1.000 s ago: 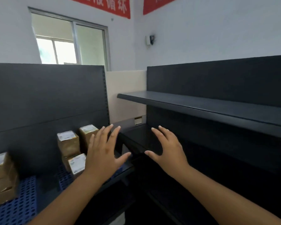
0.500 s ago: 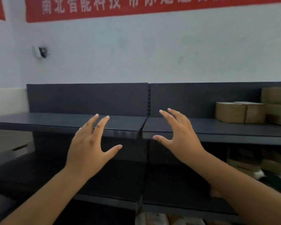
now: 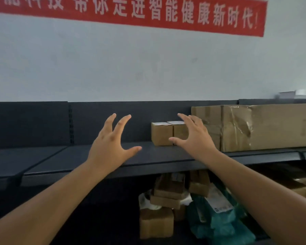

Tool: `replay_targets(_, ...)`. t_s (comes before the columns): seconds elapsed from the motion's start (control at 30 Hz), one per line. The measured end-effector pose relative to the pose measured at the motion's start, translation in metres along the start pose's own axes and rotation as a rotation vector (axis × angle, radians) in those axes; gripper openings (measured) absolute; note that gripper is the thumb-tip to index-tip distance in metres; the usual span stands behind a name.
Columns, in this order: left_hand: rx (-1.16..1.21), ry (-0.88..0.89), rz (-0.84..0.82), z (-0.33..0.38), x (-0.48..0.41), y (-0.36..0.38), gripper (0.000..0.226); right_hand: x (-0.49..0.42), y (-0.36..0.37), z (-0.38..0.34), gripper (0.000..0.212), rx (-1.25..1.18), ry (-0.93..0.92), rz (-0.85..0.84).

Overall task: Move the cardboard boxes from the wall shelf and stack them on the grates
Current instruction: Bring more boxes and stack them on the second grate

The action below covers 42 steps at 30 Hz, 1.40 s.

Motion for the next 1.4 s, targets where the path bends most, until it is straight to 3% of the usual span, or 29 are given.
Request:
replay_targets(0.23,0.183,-0.025,-0.071,0.024,-0.069,0.074,0.103,-0.051,-0.009,0.091,0.095,-0.032,0.092,-0.027)
replay_targets(0.5,0.191,-0.031,-0.388,0.038,-0.109,0.165,0.107,-0.090,0.045,0.121,0.099,-0.149,0.196,-0.156)
replay_targets(0.73,0.262,-0.152,-0.469,0.030,-0.135,0.204,0.096,-0.114,0.062,0.138,0.093,-0.140,0.206,-0.188)
replay_targets(0.93,0.350,-0.178,-0.386,0.028,-0.137,0.212,0.072,-0.121,0.073,0.144,0.067,-0.234,0.162,-0.213)
replay_targets(1.4,0.385,-0.202,-0.187,0.024,-0.126,0.166,0.067,-0.108,0.053,0.108,0.066,-0.235,0.019,-0.062)
Point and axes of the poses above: each hand's wrist, its own x-axis away from the middle knuckle, its own y-axis out of the palm, z = x × y, the point moved 7 cm from there along -x, towards the middle knuckle, and after that the axes turned 10 degrees about -x, right-handed, at the moved point
